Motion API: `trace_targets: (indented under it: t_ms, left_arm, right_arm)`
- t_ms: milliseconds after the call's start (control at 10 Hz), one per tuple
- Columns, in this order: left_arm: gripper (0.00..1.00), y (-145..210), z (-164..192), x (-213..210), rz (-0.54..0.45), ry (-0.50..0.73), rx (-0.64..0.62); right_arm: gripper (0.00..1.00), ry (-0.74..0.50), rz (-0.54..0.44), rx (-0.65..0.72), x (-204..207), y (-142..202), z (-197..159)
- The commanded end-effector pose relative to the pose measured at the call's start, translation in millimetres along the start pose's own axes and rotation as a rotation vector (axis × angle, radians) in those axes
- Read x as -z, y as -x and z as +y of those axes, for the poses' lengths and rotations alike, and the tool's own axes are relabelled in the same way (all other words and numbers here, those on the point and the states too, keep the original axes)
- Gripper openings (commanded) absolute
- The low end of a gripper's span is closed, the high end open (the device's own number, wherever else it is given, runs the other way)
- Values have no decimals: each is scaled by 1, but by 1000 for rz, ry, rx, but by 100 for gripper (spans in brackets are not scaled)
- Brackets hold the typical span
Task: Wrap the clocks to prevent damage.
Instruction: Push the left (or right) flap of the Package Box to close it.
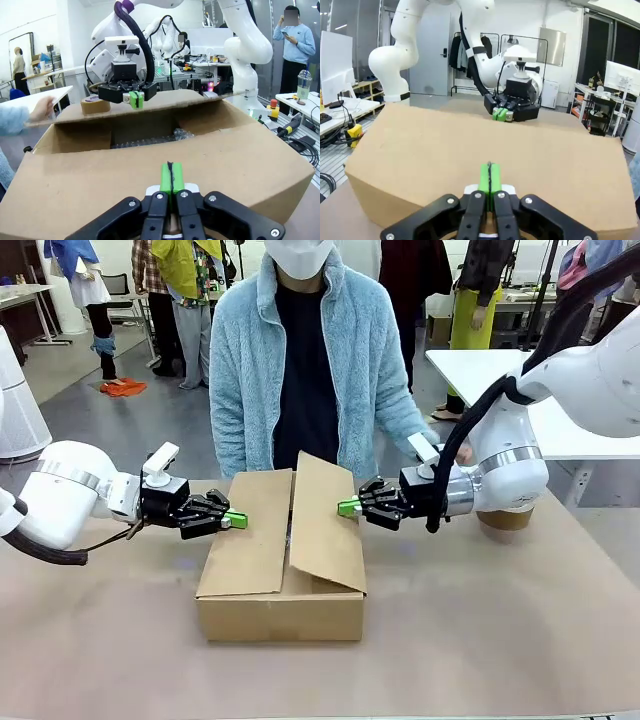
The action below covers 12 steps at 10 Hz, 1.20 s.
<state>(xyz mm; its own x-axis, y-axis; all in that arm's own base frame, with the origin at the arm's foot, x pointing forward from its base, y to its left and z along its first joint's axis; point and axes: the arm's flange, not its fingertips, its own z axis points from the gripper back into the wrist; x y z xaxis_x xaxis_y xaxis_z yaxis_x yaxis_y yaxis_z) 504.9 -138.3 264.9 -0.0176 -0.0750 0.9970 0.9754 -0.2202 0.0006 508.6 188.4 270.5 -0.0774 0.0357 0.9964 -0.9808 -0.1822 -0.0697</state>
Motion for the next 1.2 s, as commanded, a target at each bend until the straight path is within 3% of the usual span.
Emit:
trace_targets:
  t_ms: [0, 400, 500, 1100]
  left_arm:
    - [0, 1, 2, 1, -9, -14, -2]
    - [0, 1, 2, 1, -9, -14, -2]
    - [0, 1, 2, 1, -9, -14, -2]
    - [0, 1, 2, 1, -9, -14, -2]
  right_arm:
    - [1, 27, 17, 32, 6, 12, -13]
    - [1, 19, 42, 85, -3, 37, -20]
    - [1, -3, -3, 37, 2, 16, -6]
    - [1, -3, -3, 37, 2, 16, -6]
